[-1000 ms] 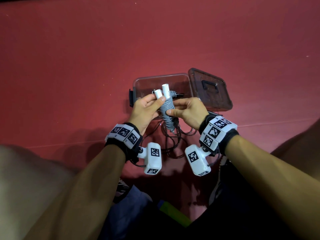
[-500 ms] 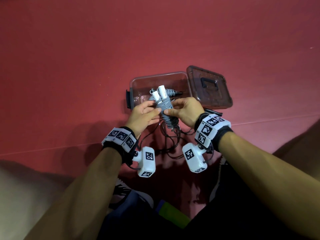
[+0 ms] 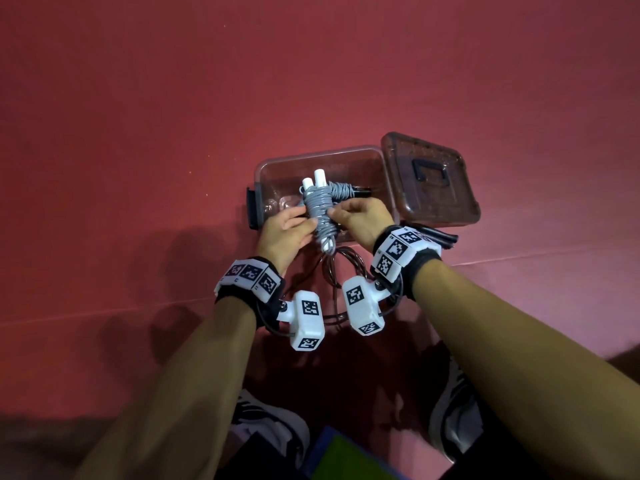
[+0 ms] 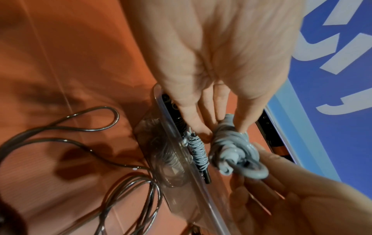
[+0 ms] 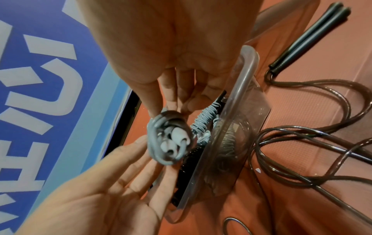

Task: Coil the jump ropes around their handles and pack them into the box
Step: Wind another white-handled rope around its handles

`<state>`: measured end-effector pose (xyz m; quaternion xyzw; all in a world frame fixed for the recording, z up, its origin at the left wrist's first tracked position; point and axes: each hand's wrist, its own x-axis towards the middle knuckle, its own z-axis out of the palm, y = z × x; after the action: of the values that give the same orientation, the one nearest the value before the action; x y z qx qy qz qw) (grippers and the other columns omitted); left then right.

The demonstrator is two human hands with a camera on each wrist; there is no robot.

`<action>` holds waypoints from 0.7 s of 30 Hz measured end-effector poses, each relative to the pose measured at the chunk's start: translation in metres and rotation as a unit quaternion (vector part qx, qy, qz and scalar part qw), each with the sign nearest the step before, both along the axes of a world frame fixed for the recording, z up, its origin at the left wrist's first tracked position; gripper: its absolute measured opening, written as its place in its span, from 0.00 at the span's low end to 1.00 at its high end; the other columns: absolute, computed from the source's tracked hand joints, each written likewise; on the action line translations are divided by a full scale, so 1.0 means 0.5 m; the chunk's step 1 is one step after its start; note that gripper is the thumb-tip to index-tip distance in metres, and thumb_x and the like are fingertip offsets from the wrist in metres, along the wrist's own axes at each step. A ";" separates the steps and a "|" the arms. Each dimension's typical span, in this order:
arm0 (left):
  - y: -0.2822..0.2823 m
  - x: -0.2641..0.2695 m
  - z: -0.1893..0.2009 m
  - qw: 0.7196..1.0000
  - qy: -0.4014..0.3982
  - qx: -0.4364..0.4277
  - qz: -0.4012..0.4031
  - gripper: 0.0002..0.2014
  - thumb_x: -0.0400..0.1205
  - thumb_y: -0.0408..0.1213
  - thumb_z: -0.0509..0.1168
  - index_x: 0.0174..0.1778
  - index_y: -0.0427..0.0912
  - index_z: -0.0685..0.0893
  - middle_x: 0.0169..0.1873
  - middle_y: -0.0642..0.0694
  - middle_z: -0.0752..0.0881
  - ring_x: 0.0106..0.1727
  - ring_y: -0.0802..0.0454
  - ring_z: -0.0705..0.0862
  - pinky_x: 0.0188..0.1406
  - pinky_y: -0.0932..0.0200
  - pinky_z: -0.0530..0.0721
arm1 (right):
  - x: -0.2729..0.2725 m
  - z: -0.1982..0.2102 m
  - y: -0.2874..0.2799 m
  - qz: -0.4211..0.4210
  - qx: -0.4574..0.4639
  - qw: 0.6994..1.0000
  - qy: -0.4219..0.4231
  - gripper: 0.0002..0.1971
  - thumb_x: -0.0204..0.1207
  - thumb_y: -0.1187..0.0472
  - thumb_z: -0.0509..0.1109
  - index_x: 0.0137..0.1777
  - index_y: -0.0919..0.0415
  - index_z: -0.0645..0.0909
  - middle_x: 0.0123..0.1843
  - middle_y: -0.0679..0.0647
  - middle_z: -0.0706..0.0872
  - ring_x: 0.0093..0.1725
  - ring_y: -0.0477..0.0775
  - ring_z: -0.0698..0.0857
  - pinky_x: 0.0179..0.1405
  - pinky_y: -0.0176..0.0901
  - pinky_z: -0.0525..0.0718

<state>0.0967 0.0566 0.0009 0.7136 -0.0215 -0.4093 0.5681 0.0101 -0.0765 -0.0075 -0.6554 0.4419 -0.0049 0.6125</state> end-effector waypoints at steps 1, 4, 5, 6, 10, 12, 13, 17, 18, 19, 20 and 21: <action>-0.002 0.005 -0.004 1.000 -0.004 0.000 0.002 0.22 0.84 0.26 0.69 0.75 0.31 0.77 0.63 0.33 0.86 0.57 0.49 0.89 0.53 0.64 0.88 | 0.002 -0.004 0.000 -0.006 0.009 1.000 -0.005 0.04 0.77 0.55 0.77 0.43 0.53 0.88 0.39 0.50 0.92 0.39 0.50 0.90 0.45 0.45 0.89; -0.005 0.018 -0.009 1.000 -0.011 0.002 0.002 0.22 0.84 0.25 0.69 0.75 0.32 0.78 0.66 0.32 0.85 0.64 0.42 0.87 0.67 0.51 0.85 | 0.008 -0.005 0.001 -0.022 0.046 0.998 -0.026 0.03 0.79 0.59 0.76 0.50 0.57 0.88 0.41 0.51 0.91 0.40 0.50 0.88 0.46 0.47 0.89; -0.006 0.021 -0.010 1.000 -0.013 0.002 0.001 0.22 0.84 0.25 0.68 0.76 0.32 0.78 0.66 0.32 0.85 0.65 0.42 0.87 0.69 0.50 0.85 | 0.010 -0.006 0.002 -0.031 0.067 0.996 -0.039 0.04 0.79 0.61 0.75 0.51 0.58 0.88 0.42 0.53 0.91 0.42 0.52 0.88 0.50 0.52 0.90; -0.006 0.023 -0.011 1.000 -0.015 -0.001 0.001 0.22 0.84 0.24 0.68 0.76 0.33 0.77 0.66 0.33 0.85 0.66 0.42 0.87 0.69 0.52 0.85 | 0.011 -0.007 0.002 -0.041 0.087 0.994 -0.051 0.03 0.79 0.63 0.75 0.52 0.59 0.87 0.44 0.55 0.91 0.43 0.54 0.88 0.52 0.56 0.90; -0.006 0.027 -0.012 0.999 -0.047 -0.026 0.009 0.20 0.84 0.22 0.67 0.72 0.35 0.81 0.63 0.40 0.87 0.65 0.47 0.87 0.60 0.61 0.87 | 0.008 -0.009 0.004 -0.050 0.108 0.990 -0.074 0.07 0.80 0.67 0.73 0.55 0.58 0.87 0.46 0.56 0.91 0.40 0.51 0.88 0.39 0.44 0.87; -0.001 0.032 -0.016 0.997 -0.069 -0.030 0.012 0.17 0.82 0.20 0.68 0.64 0.41 0.86 0.57 0.47 0.89 0.64 0.48 0.88 0.64 0.56 0.87 | 0.004 -0.011 0.003 -0.045 0.096 0.991 -0.078 0.09 0.79 0.71 0.72 0.57 0.62 0.87 0.47 0.56 0.91 0.39 0.51 0.88 0.41 0.43 0.88; 0.003 0.035 -0.016 0.997 -0.074 -0.033 0.014 0.17 0.82 0.20 0.68 0.61 0.43 0.87 0.55 0.49 0.90 0.64 0.49 0.88 0.66 0.54 0.86 | 0.002 -0.010 0.002 -0.042 0.088 0.992 -0.079 0.10 0.79 0.73 0.72 0.57 0.64 0.87 0.46 0.57 0.90 0.38 0.51 0.87 0.43 0.44 0.88; 0.019 0.041 -0.018 0.997 -0.070 -0.034 0.007 0.15 0.82 0.21 0.69 0.58 0.46 0.87 0.55 0.49 0.89 0.62 0.50 0.89 0.64 0.55 0.87 | -0.014 0.000 -0.003 -0.018 0.050 0.997 -0.060 0.08 0.78 0.73 0.72 0.48 0.61 0.88 0.41 0.55 0.90 0.34 0.49 0.86 0.46 0.45 0.89; 0.022 0.038 -0.017 0.997 -0.063 -0.035 0.002 0.15 0.82 0.21 0.69 0.57 0.45 0.87 0.57 0.46 0.89 0.61 0.50 0.89 0.63 0.56 0.87 | -0.020 0.002 -0.005 -0.016 0.040 0.998 -0.052 0.08 0.77 0.72 0.73 0.45 0.58 0.88 0.40 0.55 0.90 0.35 0.49 0.86 0.47 0.46 0.88; 0.025 0.033 -0.016 0.998 -0.056 -0.035 -0.003 0.14 0.82 0.21 0.69 0.58 0.44 0.87 0.57 0.43 0.89 0.60 0.50 0.89 0.60 0.58 0.88 | -0.026 0.002 -0.006 -0.016 0.035 0.998 -0.048 0.09 0.77 0.72 0.74 0.42 0.56 0.88 0.40 0.55 0.90 0.34 0.48 0.86 0.45 0.44 0.88; 0.027 0.027 -0.014 0.998 -0.050 -0.034 -0.008 0.14 0.83 0.21 0.68 0.58 0.42 0.87 0.57 0.42 0.89 0.59 0.49 0.89 0.58 0.59 0.89 | -0.033 0.004 -0.007 -0.015 0.031 0.998 -0.043 0.09 0.77 0.72 0.74 0.41 0.56 0.87 0.39 0.55 0.90 0.32 0.46 0.86 0.41 0.39 0.87; 0.027 0.021 -0.014 0.998 -0.046 -0.032 -0.016 0.13 0.83 0.20 0.68 0.58 0.40 0.86 0.56 0.40 0.89 0.57 0.49 0.89 0.56 0.61 0.89 | -0.041 0.004 -0.009 -0.015 0.024 0.999 -0.039 0.10 0.77 0.72 0.73 0.40 0.56 0.87 0.38 0.54 0.90 0.30 0.43 0.86 0.36 0.34 0.84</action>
<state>0.1073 0.0703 -0.0063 0.7131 -0.0720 -0.3839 0.5822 -0.0105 -0.0811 -0.0055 -0.6336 0.4273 -0.0288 0.6443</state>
